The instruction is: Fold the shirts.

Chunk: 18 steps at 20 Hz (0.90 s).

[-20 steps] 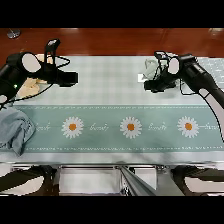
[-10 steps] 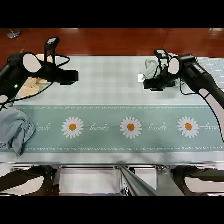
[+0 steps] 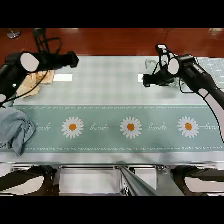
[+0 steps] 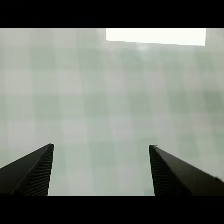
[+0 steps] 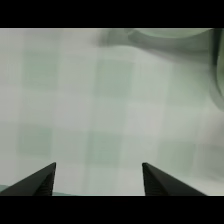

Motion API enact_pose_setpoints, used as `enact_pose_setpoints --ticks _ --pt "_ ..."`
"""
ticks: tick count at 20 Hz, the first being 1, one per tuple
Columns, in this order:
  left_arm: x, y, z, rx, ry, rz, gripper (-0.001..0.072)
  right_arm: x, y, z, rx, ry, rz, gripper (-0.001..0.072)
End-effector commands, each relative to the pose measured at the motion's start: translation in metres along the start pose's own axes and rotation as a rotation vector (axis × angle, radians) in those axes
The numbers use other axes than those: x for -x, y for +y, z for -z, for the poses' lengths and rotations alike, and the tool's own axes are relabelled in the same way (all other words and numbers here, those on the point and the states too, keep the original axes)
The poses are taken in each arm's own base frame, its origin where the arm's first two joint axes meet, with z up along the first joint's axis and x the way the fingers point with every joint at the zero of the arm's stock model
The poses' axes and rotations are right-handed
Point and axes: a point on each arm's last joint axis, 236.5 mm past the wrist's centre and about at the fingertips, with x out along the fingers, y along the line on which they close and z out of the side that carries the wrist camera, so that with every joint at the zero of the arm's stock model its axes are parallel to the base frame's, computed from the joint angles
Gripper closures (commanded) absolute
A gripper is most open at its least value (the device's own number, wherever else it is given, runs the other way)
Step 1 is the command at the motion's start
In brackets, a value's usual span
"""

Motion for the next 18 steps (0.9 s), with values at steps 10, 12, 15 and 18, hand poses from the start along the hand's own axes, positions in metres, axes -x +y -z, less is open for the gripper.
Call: enact_pose_setpoints --ticks 10,12,15,18 --pt "0.005 0.228 -0.062 0.058 -0.125 -0.383 0.0005 0.002 -0.004 0.027 0.003 0.115 0.018 0.0091" --pt "-0.004 0.282 -0.039 0.005 0.013 -0.525 0.0006 0.002 -0.003 0.027 -0.004 0.116 0.013 0.0091" --pt "-0.033 0.329 -0.005 0.1 0.167 -0.577 0.0005 0.001 0.001 0.026 -0.015 0.111 -0.002 0.0091" --pt "-0.06 0.343 0.012 0.116 0.228 -0.579 0.0007 0.001 0.003 0.022 -0.042 0.091 -0.006 0.0091"
